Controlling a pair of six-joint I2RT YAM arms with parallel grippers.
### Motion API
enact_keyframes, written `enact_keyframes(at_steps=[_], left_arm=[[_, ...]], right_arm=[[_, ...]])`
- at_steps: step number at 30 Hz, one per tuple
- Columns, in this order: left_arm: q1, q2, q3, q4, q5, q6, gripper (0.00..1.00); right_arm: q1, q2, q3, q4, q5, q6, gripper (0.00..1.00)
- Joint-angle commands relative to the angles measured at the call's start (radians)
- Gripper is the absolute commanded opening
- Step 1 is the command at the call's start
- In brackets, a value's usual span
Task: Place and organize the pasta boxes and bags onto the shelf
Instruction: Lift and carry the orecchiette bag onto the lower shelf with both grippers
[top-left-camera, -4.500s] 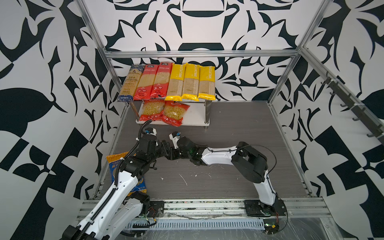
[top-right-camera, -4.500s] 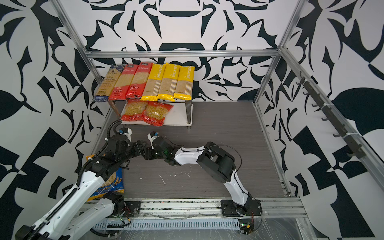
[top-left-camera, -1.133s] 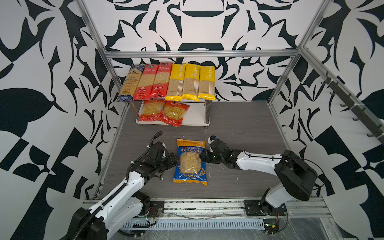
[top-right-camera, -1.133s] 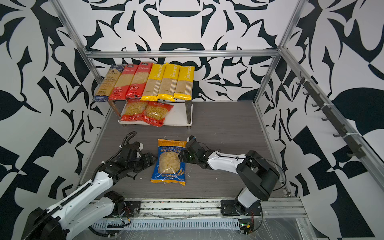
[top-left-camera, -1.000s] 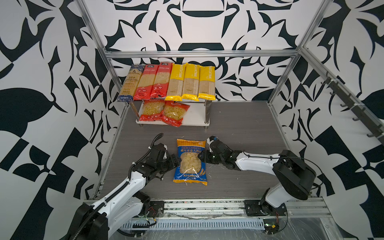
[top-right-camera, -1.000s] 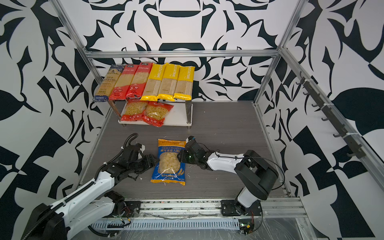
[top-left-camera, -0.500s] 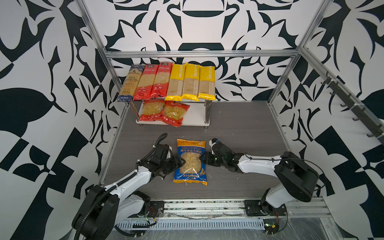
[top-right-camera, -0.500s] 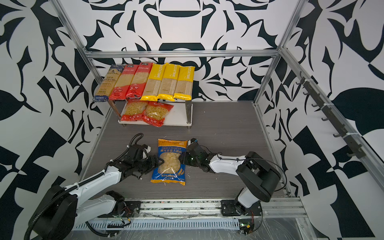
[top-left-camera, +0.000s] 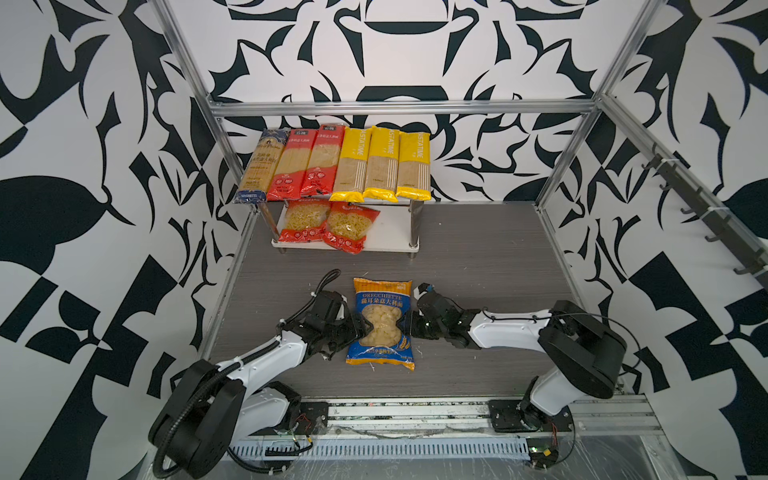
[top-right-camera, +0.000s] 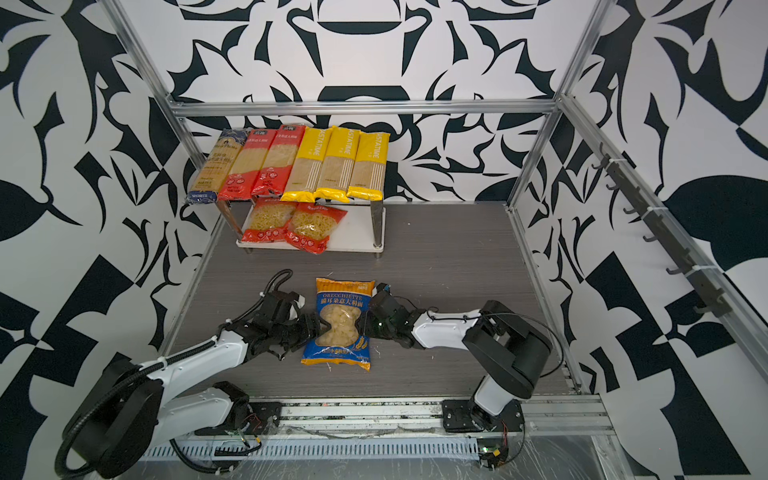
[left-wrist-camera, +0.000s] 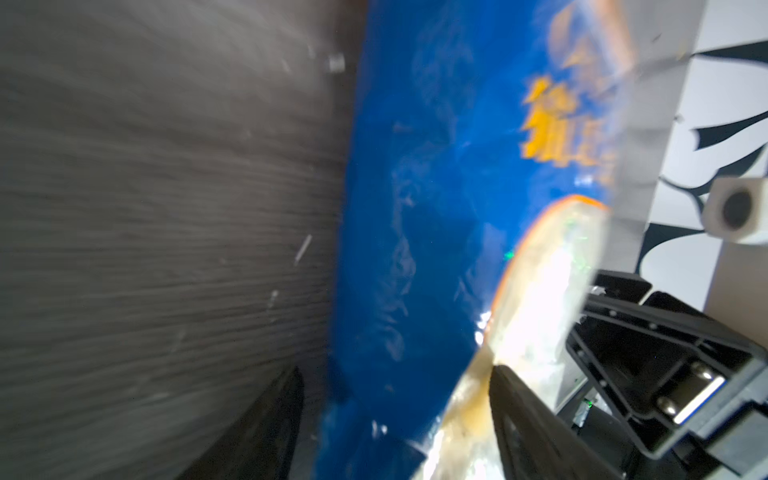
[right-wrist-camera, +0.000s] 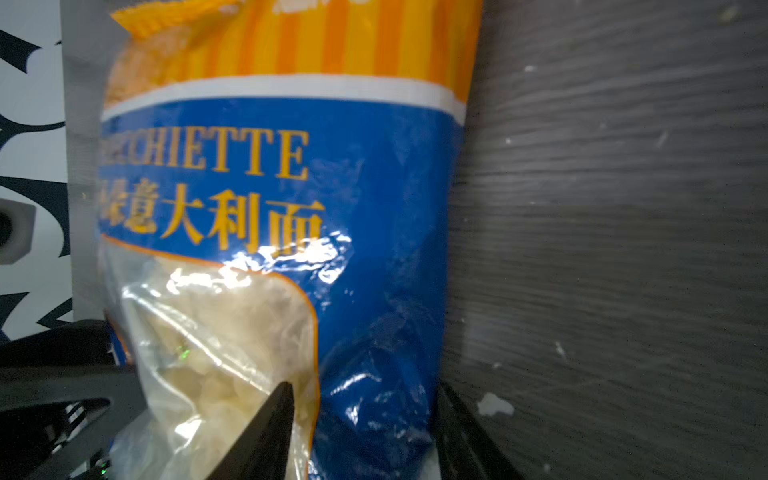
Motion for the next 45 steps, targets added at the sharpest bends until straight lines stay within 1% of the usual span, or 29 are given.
enact_keyframes(at_steps=[1, 5, 7, 12, 13, 16, 19, 25, 28, 31, 32, 35, 39, 41, 42, 43, 45], left_arm=[[-0.040, 0.043, 0.035, 0.046, 0.006, -0.015, 0.72], [-0.054, 0.071, 0.048, 0.068, 0.013, -0.019, 0.66], [-0.054, 0.060, 0.055, 0.060, 0.014, -0.010, 0.62], [-0.054, 0.023, 0.072, 0.066, 0.003, 0.012, 0.44], [-0.054, 0.017, 0.075, 0.068, 0.003, 0.015, 0.42], [-0.054, -0.005, 0.084, 0.058, 0.000, 0.018, 0.37], [-0.054, -0.046, 0.099, 0.025, -0.006, 0.019, 0.34], [-0.055, -0.155, 0.153, -0.058, -0.013, 0.041, 0.26], [-0.055, -0.214, 0.188, -0.101, -0.026, 0.079, 0.24], [-0.055, -0.259, 0.222, -0.104, -0.044, 0.135, 0.22], [-0.054, -0.267, 0.229, -0.094, -0.042, 0.152, 0.21], [-0.054, -0.291, 0.251, -0.032, 0.013, 0.230, 0.20], [-0.055, -0.350, 0.259, 0.055, 0.031, 0.381, 0.17], [-0.055, -0.372, 0.263, 0.069, 0.016, 0.468, 0.15], [-0.055, -0.384, 0.262, 0.084, 0.020, 0.520, 0.15], [-0.055, -0.394, 0.259, 0.101, 0.017, 0.553, 0.15], [-0.055, -0.408, 0.256, 0.126, 0.011, 0.609, 0.14]], right_arm=[[0.020, 0.035, 0.043, 0.055, -0.026, 0.021, 0.53], [0.020, 0.037, 0.034, 0.119, -0.044, 0.038, 0.47], [0.020, 0.020, 0.037, 0.120, -0.041, 0.022, 0.40], [0.012, -0.004, 0.065, 0.102, -0.056, -0.016, 0.26], [0.012, -0.009, 0.066, 0.102, -0.058, -0.018, 0.24], [0.010, -0.034, 0.069, 0.111, -0.058, -0.026, 0.17], [0.010, -0.072, 0.074, 0.114, -0.060, -0.027, 0.12], [0.010, -0.170, 0.104, 0.080, -0.075, -0.042, 0.07], [0.010, -0.224, 0.124, 0.058, -0.054, -0.085, 0.06], [0.010, -0.256, 0.135, 0.077, -0.033, -0.137, 0.03], [0.010, -0.261, 0.137, 0.093, -0.026, -0.154, 0.03], [0.012, -0.282, 0.128, 0.193, -0.006, -0.218, 0.00], [0.018, -0.325, 0.103, 0.346, 0.036, -0.336, 0.00], [0.023, -0.345, 0.068, 0.462, 0.048, -0.400, 0.00], [0.029, -0.352, 0.039, 0.549, 0.054, -0.444, 0.00], [0.034, -0.354, 0.012, 0.635, 0.057, -0.477, 0.00], [0.038, -0.355, -0.020, 0.741, 0.057, -0.515, 0.00]])
